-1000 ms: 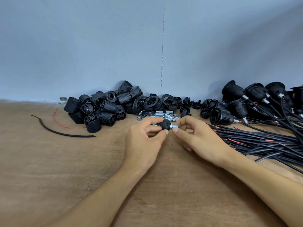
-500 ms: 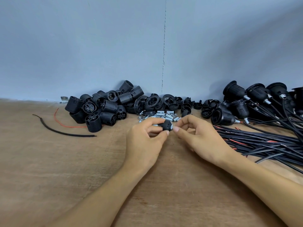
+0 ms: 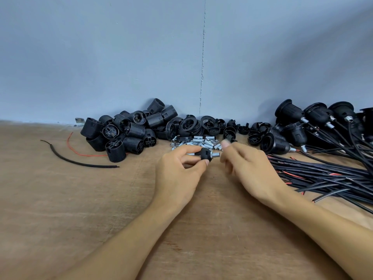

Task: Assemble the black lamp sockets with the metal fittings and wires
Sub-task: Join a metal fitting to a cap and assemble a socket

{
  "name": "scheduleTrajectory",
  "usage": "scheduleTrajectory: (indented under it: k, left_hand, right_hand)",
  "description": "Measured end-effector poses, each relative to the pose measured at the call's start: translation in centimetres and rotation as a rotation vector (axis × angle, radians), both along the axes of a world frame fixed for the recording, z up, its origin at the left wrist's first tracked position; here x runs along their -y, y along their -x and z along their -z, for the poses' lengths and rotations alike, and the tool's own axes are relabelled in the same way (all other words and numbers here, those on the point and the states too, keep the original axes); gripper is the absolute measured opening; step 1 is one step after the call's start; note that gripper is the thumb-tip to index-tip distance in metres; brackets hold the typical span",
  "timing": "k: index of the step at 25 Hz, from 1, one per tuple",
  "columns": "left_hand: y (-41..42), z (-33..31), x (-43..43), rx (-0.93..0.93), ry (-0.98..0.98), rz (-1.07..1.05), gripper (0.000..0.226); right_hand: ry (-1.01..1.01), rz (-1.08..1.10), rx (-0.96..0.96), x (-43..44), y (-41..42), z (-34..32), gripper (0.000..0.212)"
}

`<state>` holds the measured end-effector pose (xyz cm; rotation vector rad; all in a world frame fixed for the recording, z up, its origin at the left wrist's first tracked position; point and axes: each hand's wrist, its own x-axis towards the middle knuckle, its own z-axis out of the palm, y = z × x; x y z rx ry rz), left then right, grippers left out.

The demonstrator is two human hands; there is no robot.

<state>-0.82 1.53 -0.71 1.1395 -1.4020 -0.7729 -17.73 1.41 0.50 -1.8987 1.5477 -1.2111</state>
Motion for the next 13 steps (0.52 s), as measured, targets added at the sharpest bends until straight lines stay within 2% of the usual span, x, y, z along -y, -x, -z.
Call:
scheduleTrajectory:
  k: [2, 3, 10, 13]
  left_hand:
    - [-0.09, 0.09, -0.01, 0.003, -0.015, 0.015, 0.032]
    - [-0.12, 0.05, -0.08, 0.011, -0.017, 0.02, 0.032]
    - [0.18, -0.29, -0.52, 0.078, 0.052, 0.047, 0.036]
    - [0.17, -0.24, -0.5, 0.076, 0.063, 0.051, 0.025]
  right_hand:
    - [0.026, -0.057, -0.092, -0.19, -0.04, -0.08, 0.016]
    - [0.03, -0.08, -0.12, -0.19, -0.06, -0.03, 0.011]
    - [-0.014, -0.065, -0.182, 0.15, 0.21, -0.41, 0.042]
    - [-0.011, -0.015, -0.202, 0.22, -0.15, -0.18, 0.05]
